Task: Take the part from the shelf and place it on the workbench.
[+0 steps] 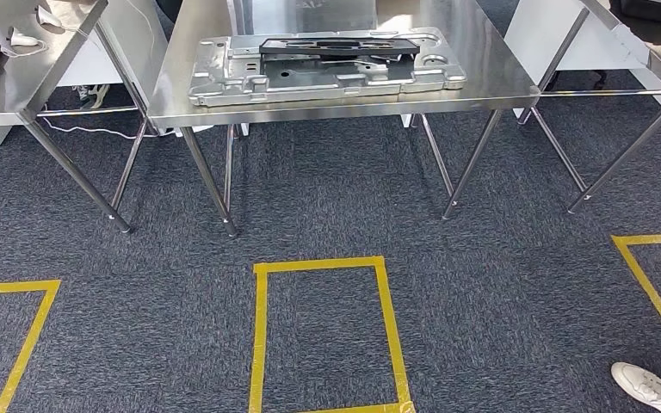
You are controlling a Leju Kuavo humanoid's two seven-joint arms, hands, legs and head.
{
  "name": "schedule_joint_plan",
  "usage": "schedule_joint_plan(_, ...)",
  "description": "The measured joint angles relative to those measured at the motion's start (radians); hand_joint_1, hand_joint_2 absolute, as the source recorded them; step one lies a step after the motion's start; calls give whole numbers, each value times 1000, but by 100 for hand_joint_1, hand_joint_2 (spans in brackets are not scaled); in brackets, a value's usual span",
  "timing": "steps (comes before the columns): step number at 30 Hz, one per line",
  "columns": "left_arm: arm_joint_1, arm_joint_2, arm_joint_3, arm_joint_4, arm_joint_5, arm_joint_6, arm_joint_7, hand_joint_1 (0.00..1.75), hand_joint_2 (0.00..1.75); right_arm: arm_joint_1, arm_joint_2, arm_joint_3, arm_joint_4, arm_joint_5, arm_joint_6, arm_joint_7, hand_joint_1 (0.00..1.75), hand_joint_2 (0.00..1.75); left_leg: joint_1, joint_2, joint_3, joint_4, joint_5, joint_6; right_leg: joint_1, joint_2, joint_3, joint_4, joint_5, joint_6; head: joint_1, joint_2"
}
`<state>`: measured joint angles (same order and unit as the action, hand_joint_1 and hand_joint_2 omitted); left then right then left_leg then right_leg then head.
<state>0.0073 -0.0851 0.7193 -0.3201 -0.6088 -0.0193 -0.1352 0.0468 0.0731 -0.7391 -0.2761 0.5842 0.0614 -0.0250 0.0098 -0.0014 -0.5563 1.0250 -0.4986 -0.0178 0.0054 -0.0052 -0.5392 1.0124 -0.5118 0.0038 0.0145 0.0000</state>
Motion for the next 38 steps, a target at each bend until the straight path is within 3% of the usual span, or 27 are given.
schedule_joint_plan(29, 115, 64, -590, -52, 534, 17, 116, 0, 0, 84, -47, 609, -82, -510, -52, 20, 0, 0, -1, 0, 0, 1, 0, 0, -2, 0, 0, 0, 1, 1, 0, 0)
schedule_joint_plan(38, 132, 73, -672, -61, 609, 19, 133, 0, 0, 94, -55, 695, -92, -582, -61, 24, 0, 0, -1, 0, 0, 1, 0, 0, -2, 0, 0, 0, 1, 1, 0, 0)
